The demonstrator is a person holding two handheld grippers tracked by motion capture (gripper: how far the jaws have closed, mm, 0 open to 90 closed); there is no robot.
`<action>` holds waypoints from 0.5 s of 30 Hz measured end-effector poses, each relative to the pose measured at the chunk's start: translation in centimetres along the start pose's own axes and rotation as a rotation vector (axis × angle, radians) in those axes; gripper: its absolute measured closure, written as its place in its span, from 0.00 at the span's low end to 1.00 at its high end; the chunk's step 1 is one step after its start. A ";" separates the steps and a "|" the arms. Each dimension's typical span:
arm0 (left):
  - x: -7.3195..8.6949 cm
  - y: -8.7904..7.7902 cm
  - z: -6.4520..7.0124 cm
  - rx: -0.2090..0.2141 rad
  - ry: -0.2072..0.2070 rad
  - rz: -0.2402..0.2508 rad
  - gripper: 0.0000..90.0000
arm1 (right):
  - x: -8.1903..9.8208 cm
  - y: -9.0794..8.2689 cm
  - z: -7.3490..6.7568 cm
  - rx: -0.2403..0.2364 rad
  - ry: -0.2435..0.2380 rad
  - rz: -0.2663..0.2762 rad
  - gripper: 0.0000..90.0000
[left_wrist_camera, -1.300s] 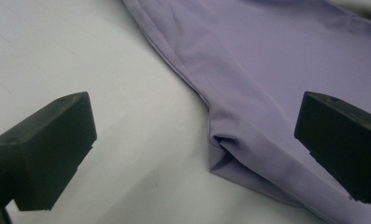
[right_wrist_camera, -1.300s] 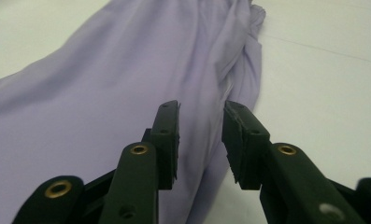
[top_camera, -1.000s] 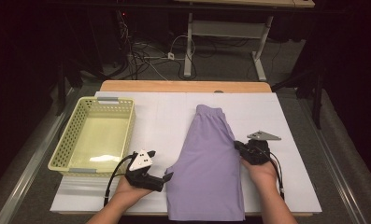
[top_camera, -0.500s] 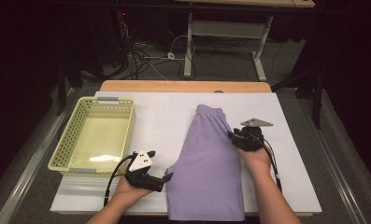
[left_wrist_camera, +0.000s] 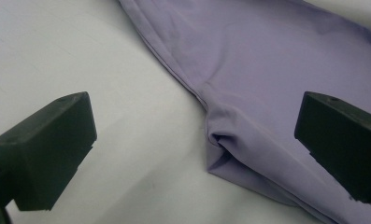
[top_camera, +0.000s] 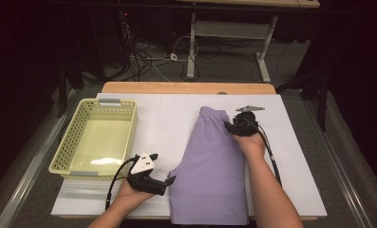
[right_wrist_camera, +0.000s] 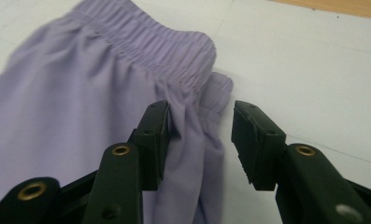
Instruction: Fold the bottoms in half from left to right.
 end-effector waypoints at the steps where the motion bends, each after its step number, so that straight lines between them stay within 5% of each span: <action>1: 0.0 0.0 0.0 0.000 0.000 0.000 0.00 | -0.1 0.2 0.2 0.002 0.003 -0.002 0.63; 8: 0.0 0.0 0.0 -0.001 0.001 -0.001 0.00 | 0.1 1.1 1.6 0.003 0.037 -0.028 0.64; 15: 0.0 0.0 0.0 -0.003 0.001 -0.003 0.00 | -0.4 1.4 0.6 -0.037 0.030 -0.005 0.59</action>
Point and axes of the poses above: each handheld gripper's, and its own axes: y roughly forward along the jaws, x roughly out of its underside, z roughly to its right, the point moved 5 cm from there along y, roughly forward along the jaws, and after that the axes turned 11 degrees about y, right-handed, at the moved point
